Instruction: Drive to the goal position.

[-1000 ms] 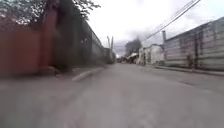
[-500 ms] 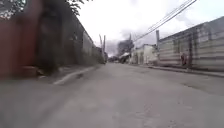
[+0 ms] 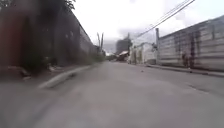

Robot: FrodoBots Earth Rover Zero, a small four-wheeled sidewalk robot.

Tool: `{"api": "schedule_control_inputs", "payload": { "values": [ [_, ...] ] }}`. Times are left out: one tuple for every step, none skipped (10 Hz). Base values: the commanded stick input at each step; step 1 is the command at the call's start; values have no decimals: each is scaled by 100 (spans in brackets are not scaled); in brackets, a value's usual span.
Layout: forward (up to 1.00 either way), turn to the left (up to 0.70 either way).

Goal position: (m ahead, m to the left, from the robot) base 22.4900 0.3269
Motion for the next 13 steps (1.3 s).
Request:
{"api": "schedule_control_inputs", "payload": {
  "values": [
    [100, 0],
    [100, 0],
    [100, 0],
    [100, 0],
    [100, 0],
    [100, 0],
    [100, 0],
    [100, 0],
    [100, 0],
    [100, 0],
    [100, 0],
    [100, 4],
    [100, 16]
  ]
}}
